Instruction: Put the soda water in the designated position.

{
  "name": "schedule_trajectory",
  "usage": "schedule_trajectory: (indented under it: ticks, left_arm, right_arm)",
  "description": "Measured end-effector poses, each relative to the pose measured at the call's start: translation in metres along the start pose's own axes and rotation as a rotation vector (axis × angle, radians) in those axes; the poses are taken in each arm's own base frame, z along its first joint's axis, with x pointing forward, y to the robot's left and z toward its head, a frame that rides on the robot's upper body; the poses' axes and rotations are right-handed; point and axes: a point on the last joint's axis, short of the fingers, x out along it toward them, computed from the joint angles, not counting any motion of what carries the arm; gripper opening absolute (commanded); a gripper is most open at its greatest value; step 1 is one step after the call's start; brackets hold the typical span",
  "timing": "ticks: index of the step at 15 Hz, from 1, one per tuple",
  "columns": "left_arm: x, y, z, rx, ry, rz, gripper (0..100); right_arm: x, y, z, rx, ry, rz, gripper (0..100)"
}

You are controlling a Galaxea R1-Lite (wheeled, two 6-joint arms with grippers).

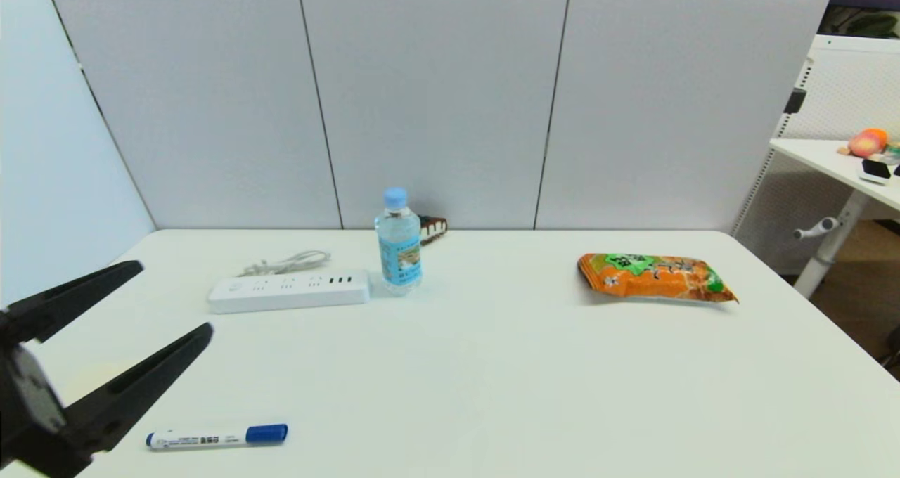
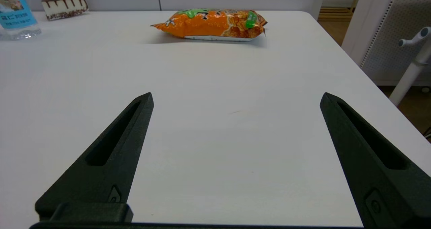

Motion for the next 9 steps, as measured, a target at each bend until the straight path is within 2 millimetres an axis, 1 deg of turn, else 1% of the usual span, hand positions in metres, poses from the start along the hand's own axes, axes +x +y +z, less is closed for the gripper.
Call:
schedule_trajectory:
  ticks: [2, 5, 7, 8, 9]
  left_arm:
    - [-0.030, -0.005, -0.003, 0.011, -0.033, 0.093, 100]
    - [-0.064, -0.011, -0.018, 0.034, -0.060, 0.240, 100]
    - [-0.078, -0.017, -0.036, 0.046, -0.037, 0.307, 100]
    - [-0.083, -0.019, -0.047, 0.041, -0.008, 0.332, 100]
    - [-0.086, -0.021, -0.054, 0.036, 0.014, 0.356, 100]
  right_arm:
    - [0.000, 0.000, 0.000, 0.000, 0.000, 0.000, 100]
    - [0.000, 0.000, 0.000, 0.000, 0.000, 0.000, 100]
    - [0.000, 0.000, 0.000, 0.000, 0.000, 0.000, 100]
    - [0.000, 0.000, 0.000, 0.000, 0.000, 0.000, 100]
    - [0.000, 0.000, 0.000, 0.000, 0.000, 0.000, 100]
